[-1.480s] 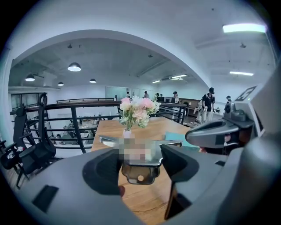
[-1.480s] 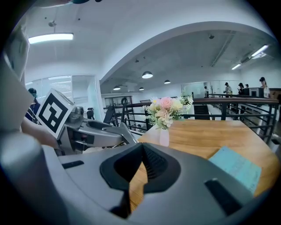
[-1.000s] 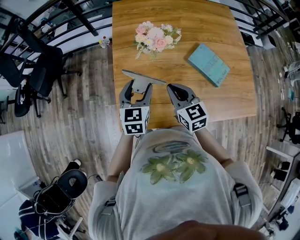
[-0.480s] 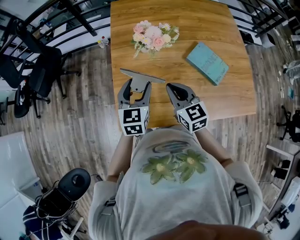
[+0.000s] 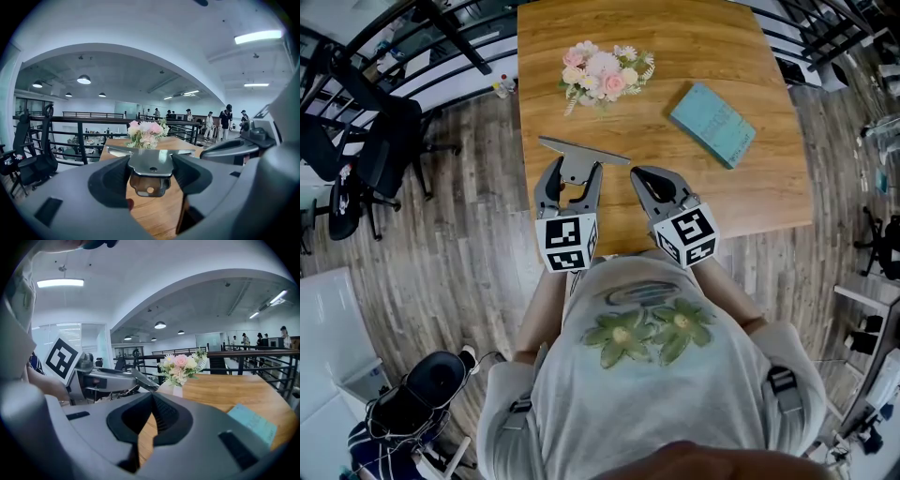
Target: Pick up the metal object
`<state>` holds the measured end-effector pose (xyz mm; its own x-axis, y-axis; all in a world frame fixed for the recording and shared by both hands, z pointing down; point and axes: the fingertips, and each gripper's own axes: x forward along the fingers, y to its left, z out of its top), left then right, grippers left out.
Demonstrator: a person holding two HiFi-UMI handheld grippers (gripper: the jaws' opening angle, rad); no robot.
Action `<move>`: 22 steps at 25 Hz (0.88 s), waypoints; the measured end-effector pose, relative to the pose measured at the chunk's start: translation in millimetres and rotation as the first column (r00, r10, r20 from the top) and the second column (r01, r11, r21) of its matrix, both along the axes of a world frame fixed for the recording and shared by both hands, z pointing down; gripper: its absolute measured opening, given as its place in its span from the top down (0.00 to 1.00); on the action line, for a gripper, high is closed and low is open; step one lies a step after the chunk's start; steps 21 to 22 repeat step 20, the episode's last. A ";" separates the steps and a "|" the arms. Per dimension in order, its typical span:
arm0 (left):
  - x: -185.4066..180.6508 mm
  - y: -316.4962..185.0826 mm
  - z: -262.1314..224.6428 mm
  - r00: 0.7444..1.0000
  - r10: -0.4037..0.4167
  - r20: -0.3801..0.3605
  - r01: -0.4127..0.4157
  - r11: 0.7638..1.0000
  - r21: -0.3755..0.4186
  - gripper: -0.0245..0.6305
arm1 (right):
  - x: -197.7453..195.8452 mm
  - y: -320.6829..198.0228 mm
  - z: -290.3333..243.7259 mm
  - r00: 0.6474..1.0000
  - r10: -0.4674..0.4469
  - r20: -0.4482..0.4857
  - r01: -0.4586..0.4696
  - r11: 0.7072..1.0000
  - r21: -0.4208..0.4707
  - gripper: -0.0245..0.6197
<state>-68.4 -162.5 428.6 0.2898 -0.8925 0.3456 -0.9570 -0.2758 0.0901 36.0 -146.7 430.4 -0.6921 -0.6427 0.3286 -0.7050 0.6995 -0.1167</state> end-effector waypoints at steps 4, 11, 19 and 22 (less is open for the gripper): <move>0.0 -2.0 -2.1 1.000 0.000 -0.011 0.000 1.000 0.006 0.51 | -1.5 -0.5 -3.2 1.000 -0.006 0.002 0.006 1.000 0.004 0.95; -1.2 -2.7 -0.6 1.000 0.000 -0.012 0.000 1.000 0.001 0.51 | -4.1 0.1 -3.7 1.000 -0.022 -0.007 0.022 1.000 0.005 0.95; -1.3 -3.3 1.0 1.000 0.001 -0.020 -0.001 1.000 -0.006 0.51 | -4.6 0.6 -2.9 0.999 -0.033 -0.016 0.033 0.999 0.000 0.95; -1.2 -3.2 0.9 1.000 0.001 -0.020 -0.002 1.000 -0.006 0.51 | -4.5 0.7 -3.0 0.999 -0.034 -0.017 0.034 0.999 -0.001 0.95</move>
